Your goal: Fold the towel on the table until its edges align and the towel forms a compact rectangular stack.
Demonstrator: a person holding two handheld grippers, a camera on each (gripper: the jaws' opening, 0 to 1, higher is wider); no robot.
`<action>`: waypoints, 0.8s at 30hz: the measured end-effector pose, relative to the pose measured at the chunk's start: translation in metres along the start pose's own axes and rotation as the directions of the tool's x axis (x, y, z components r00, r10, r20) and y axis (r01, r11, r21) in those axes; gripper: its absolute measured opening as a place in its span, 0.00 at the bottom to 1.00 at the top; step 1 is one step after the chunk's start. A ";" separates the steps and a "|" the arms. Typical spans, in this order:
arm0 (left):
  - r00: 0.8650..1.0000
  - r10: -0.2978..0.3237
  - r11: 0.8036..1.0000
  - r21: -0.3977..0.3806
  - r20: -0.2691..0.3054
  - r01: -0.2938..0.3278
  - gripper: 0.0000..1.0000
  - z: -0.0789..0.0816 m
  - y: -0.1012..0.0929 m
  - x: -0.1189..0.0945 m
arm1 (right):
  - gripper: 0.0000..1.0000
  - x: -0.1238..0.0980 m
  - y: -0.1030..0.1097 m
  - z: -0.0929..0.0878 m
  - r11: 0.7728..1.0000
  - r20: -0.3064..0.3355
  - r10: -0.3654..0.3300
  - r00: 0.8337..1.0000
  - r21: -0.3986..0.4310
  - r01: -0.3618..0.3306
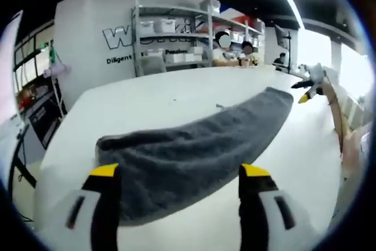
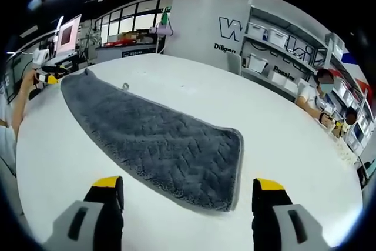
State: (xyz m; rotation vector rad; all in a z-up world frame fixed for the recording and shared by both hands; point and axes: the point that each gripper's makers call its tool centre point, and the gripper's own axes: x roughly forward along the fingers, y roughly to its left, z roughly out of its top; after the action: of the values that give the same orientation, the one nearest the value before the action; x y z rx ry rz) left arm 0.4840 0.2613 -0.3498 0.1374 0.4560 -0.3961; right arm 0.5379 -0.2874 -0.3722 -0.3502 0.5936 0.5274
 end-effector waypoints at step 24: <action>0.999 -0.041 0.999 -0.037 -0.017 0.040 1.00 -0.002 -0.002 0.007 | 0.76 -0.015 -0.034 -0.003 0.977 0.090 -0.145 0.985 0.171 0.128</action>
State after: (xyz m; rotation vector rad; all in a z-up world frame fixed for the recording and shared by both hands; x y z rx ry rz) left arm 0.4880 0.2572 -0.3550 0.0958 0.4838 -0.4259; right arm 0.5454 -0.3221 -0.3603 -0.2040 0.5061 0.3583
